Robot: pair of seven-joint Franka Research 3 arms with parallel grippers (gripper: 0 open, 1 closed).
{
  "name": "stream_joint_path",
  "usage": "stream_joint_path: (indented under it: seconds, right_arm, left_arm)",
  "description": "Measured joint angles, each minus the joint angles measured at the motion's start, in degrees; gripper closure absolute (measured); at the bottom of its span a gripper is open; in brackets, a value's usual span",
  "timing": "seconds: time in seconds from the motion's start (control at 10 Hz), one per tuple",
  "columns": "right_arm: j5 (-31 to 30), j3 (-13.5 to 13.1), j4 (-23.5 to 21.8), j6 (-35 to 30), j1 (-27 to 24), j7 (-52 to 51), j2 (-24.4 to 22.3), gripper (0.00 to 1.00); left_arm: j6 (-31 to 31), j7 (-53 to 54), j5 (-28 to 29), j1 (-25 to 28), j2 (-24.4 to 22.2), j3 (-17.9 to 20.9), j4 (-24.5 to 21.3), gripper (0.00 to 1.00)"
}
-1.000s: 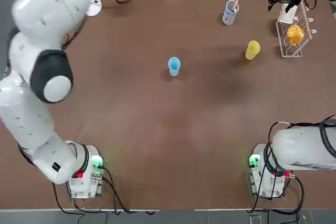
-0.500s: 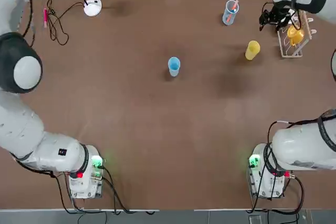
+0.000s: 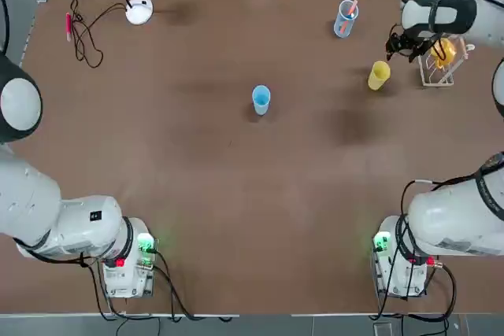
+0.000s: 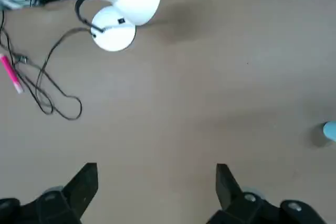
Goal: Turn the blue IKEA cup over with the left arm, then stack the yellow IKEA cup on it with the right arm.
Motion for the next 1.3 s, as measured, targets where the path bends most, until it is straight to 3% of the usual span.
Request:
stream_joint_path:
  seconds: [0.4, 0.9, 1.3]
  right_arm:
    - [-0.60, 0.06, -3.35, 4.87, 0.01, -0.04, 1.03, 0.00]
    - [-0.61, 0.07, -4.19, 8.76, 0.00, -0.05, 2.45, 0.00]
    - [-0.61, -0.02, -4.23, 10.80, -0.01, -0.05, 3.47, 0.00]
  left_arm:
    - [-1.30, -5.62, 0.01, 1.65, -0.71, 0.12, -0.32, 0.01]
    - [1.56, -7.19, 3.84, 2.24, 2.69, -0.01, -1.05, 0.01]
    - [1.89, -8.64, 4.40, 1.62, 2.73, -1.01, -1.01, 0.01]
